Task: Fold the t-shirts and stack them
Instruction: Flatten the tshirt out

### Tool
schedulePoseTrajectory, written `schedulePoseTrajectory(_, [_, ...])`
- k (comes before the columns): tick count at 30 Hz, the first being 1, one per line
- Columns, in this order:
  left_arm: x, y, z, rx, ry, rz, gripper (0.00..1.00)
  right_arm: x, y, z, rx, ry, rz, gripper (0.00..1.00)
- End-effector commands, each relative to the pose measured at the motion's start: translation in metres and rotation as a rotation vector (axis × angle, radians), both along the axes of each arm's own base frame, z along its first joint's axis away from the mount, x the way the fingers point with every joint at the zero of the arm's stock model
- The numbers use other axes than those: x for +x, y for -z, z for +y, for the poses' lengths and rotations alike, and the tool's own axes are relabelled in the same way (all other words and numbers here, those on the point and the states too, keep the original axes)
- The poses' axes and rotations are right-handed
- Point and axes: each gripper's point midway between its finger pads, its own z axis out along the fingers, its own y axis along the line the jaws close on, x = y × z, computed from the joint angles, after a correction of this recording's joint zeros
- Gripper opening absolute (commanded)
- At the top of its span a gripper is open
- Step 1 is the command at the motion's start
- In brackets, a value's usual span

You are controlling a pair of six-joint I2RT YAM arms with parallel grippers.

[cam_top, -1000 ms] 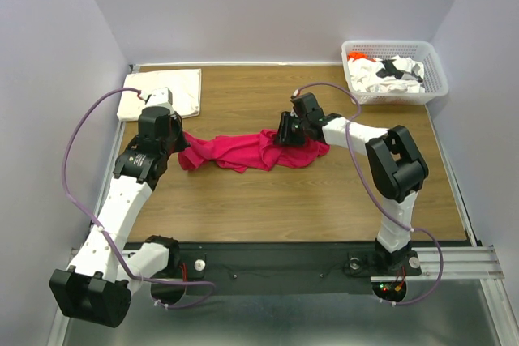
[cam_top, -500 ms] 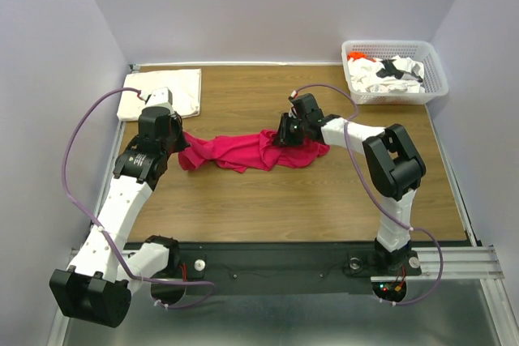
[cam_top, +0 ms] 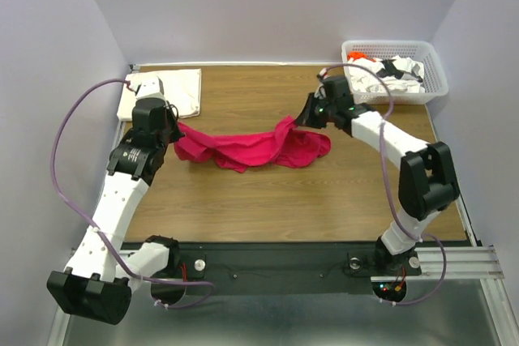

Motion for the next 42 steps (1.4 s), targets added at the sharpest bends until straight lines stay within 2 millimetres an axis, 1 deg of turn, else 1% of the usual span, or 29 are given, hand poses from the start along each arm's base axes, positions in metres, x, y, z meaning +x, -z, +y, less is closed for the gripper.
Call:
schedulePoseTrajectory(1, [0.023, -0.052, 0.010, -0.036, -0.097, -0.147, 0.00, 0.033, -0.074, -0.055, -0.015, 0.101, -0.154, 0.01])
schedulePoseTrajectory(2, [0.030, -0.073, 0.011, -0.048, -0.107, -0.192, 0.00, 0.041, -0.086, -0.079, -0.021, 0.149, -0.163, 0.01])
schedulePoseTrajectory(3, [0.036, -0.082, 0.013, -0.049, -0.116, -0.207, 0.00, 0.046, -0.097, -0.090, -0.027, 0.166, -0.186, 0.01])
schedulePoseTrajectory(4, [0.047, -0.087, 0.017, -0.044, -0.134, -0.207, 0.00, 0.056, -0.124, -0.100, -0.015, 0.182, -0.240, 0.01])
schedulePoseTrajectory(5, [0.053, -0.122, 0.020, -0.054, -0.150, -0.281, 0.00, 0.062, -0.136, -0.120, -0.020, 0.219, -0.261, 0.01])
schedulePoseTrajectory(6, [0.059, -0.138, 0.024, -0.050, -0.160, -0.316, 0.00, 0.066, -0.151, -0.128, -0.023, 0.227, -0.295, 0.01])
schedulePoseTrajectory(7, [0.070, -0.146, 0.028, -0.033, -0.174, -0.326, 0.00, 0.074, -0.185, -0.137, -0.016, 0.248, -0.369, 0.01])
schedulePoseTrajectory(8, [0.072, -0.187, 0.034, -0.039, -0.193, -0.414, 0.00, 0.078, -0.200, -0.151, -0.030, 0.270, -0.405, 0.01])
schedulePoseTrajectory(9, [0.076, -0.204, 0.036, -0.037, -0.198, -0.446, 0.00, 0.083, -0.215, -0.158, -0.039, 0.285, -0.441, 0.01])
schedulePoseTrajectory(10, [0.088, -0.211, 0.037, -0.030, -0.206, -0.450, 0.00, 0.088, -0.229, -0.167, -0.058, 0.315, -0.477, 0.01])
schedulePoseTrajectory(11, [0.084, -0.253, 0.045, -0.037, -0.226, -0.538, 0.00, 0.091, -0.261, -0.176, -0.063, 0.340, -0.551, 0.01])
schedulePoseTrajectory(12, [0.085, -0.270, 0.046, -0.040, -0.231, -0.572, 0.00, 0.093, -0.275, -0.183, -0.082, 0.350, -0.589, 0.01])
schedulePoseTrajectory(13, [0.095, -0.279, 0.047, -0.038, -0.233, -0.585, 0.00, 0.098, -0.284, -0.191, -0.102, 0.379, -0.613, 0.01])
schedulePoseTrajectory(14, [0.094, -0.295, 0.048, -0.042, -0.233, -0.622, 0.00, 0.098, -0.314, -0.197, -0.101, 0.401, -0.679, 0.01])
schedulePoseTrajectory(15, [0.090, -0.326, 0.048, -0.042, -0.228, -0.691, 0.00, 0.097, -0.326, -0.205, -0.115, 0.421, -0.710, 0.01])
schedulePoseTrajectory(17, [0.074, -0.366, 0.050, -0.038, -0.220, -0.795, 0.00, 0.092, -0.360, -0.212, -0.135, 0.439, -0.795, 0.01])
schedulePoseTrajectory(19, [0.060, -0.389, 0.052, -0.038, -0.219, -0.873, 0.00, 0.085, -0.378, -0.218, -0.158, 0.466, -0.842, 0.01])
schedulePoseTrajectory(21, [0.051, -0.396, 0.054, -0.024, -0.221, -0.904, 0.00, 0.078, -0.393, -0.222, -0.182, 0.468, -0.885, 0.01])
schedulePoseTrajectory(23, [0.029, -0.413, 0.058, -0.013, -0.228, -0.970, 0.00, 0.073, -0.398, -0.225, -0.196, 0.478, -0.899, 0.01])
schedulePoseTrajectory(24, [0.029, -0.407, 0.058, -0.005, -0.226, -0.962, 0.00, 0.067, -0.401, -0.224, -0.207, 0.471, -0.908, 0.01])
schedulePoseTrajectory(25, [0.013, -0.414, 0.060, -0.003, -0.226, -0.987, 0.00, 0.065, -0.400, -0.226, -0.214, 0.479, -0.906, 0.01])
schedulePoseTrajectory(27, [0.005, -0.414, 0.059, 0.004, -0.216, -0.999, 0.00, 0.051, -0.409, -0.227, -0.218, 0.482, -0.930, 0.01])
schedulePoseTrajectory(28, [-0.012, -0.420, 0.062, 0.013, -0.217, -1.020, 0.00, 0.047, -0.406, -0.228, -0.225, 0.480, -0.924, 0.01])
schedulePoseTrajectory(29, [-0.018, -0.420, 0.064, 0.023, -0.221, -1.022, 0.00, 0.043, -0.407, -0.228, -0.227, 0.480, -0.927, 0.01])
schedulePoseTrajectory(31, [-0.043, -0.428, 0.070, 0.035, -0.241, -1.058, 0.00, 0.026, -0.417, -0.228, -0.235, 0.477, -0.957, 0.01])
schedulePoseTrajectory(32, [-0.049, -0.428, 0.074, 0.053, -0.262, -1.058, 0.00, 0.024, -0.413, -0.229, -0.243, 0.475, -0.952, 0.01])
schedulePoseTrajectory(34, [-0.065, -0.432, 0.078, 0.057, -0.274, -1.074, 0.00, 0.011, -0.421, -0.230, -0.250, 0.481, -0.976, 0.01])
schedulePoseTrajectory(38, [-0.076, -0.437, 0.075, 0.053, -0.248, -1.092, 0.00, 0.001, -0.430, -0.231, -0.247, 0.486, -1.001, 0.01])
schedulePoseTrajectory(42, [-0.069, -0.435, 0.074, 0.059, -0.244, -1.079, 0.00, 0.001, -0.435, -0.225, -0.218, 0.465, -1.010, 0.01])
